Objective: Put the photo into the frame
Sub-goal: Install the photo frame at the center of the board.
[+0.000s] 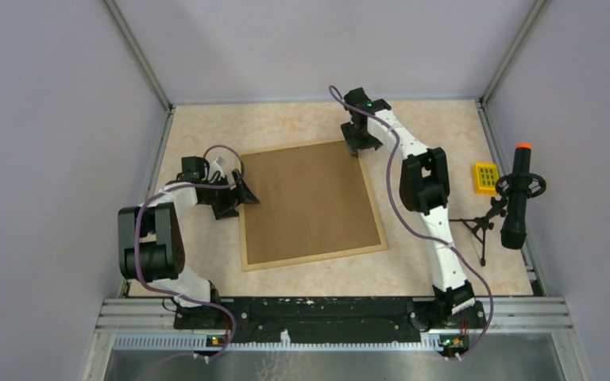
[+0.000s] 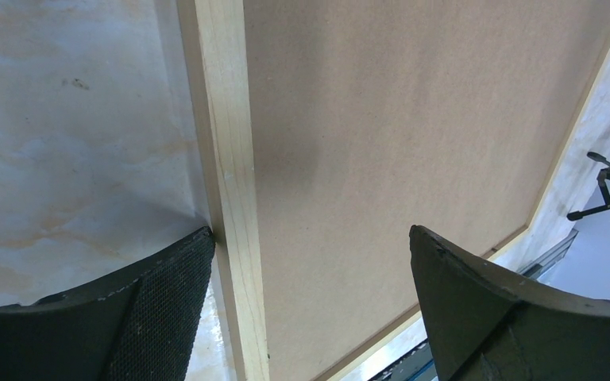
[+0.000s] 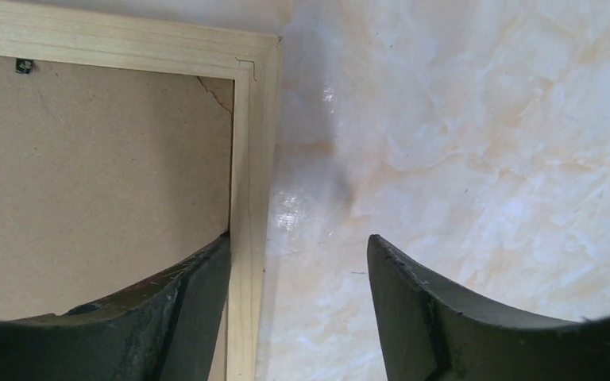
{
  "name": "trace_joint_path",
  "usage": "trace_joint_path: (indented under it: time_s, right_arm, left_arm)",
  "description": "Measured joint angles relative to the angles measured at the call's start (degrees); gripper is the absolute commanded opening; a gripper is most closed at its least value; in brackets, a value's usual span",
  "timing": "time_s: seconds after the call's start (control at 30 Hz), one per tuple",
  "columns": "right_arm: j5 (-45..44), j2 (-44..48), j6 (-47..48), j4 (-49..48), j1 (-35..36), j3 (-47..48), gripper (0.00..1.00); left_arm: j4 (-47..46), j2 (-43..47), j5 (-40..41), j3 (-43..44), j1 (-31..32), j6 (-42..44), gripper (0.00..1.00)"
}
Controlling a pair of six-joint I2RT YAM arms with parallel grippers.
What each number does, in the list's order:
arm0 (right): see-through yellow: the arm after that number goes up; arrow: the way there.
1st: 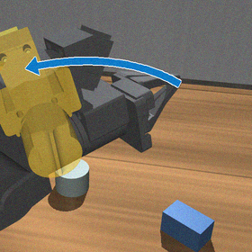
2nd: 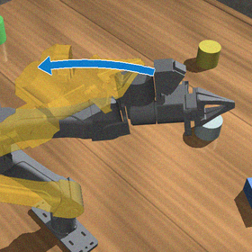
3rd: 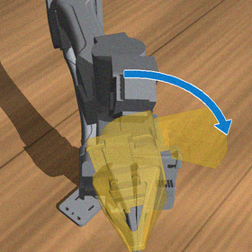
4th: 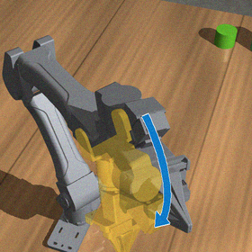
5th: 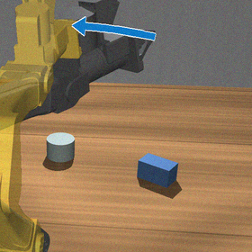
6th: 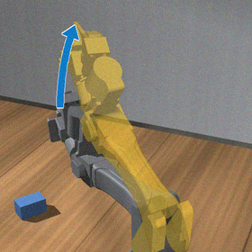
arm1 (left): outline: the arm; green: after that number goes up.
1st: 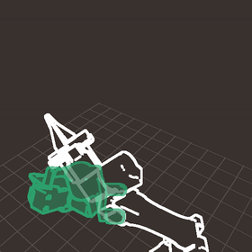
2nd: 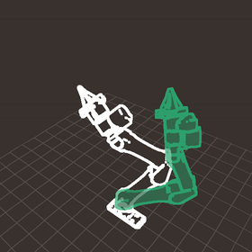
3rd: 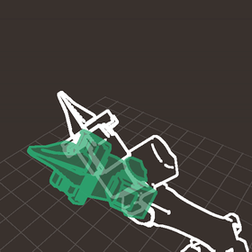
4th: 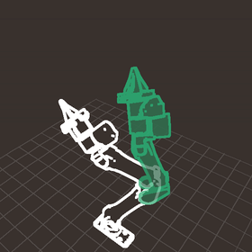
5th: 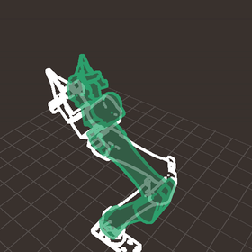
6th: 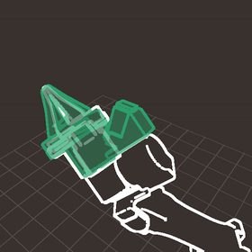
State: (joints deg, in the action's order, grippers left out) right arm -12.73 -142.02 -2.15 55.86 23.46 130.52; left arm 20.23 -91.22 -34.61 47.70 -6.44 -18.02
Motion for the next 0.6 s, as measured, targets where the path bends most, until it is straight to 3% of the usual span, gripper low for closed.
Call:
trace_joint_path:
  time_s: [0.13, 0.3, 0.4, 0.47, 0.6]
  right_arm:
    - [5.20, 0.44, -0.26, 0.04, -0.35, -0.17, 0.69]
    - [17.18, 10.01, -5.42, -6.23, -2.47, -15.13, 0.62]
    - [22.45, 17.07, -8.55, -10.56, -6.23, -22.23, 0.53]
    - [24.24, 19.45, -9.99, -12.70, -9.01, -23.02, 0.50]
    - [24.68, 19.98, -11.47, -17.25, -12.50, -23.12, 0.33]
  left_arm:
    - [0.20, 0.33, 0.50, -0.02, 0.02, 0.02, 0.97]
    - [0.24, 0.48, 0.83, -0.04, 0.17, 0.02, 0.97]
    - [0.24, 0.50, 0.94, -0.04, 0.17, 0.00, 0.97]
    - [0.24, 0.50, 0.94, -0.04, 0.17, 0.00, 0.97]
    - [0.24, 0.50, 0.96, -0.04, 0.17, 0.00, 0.97]
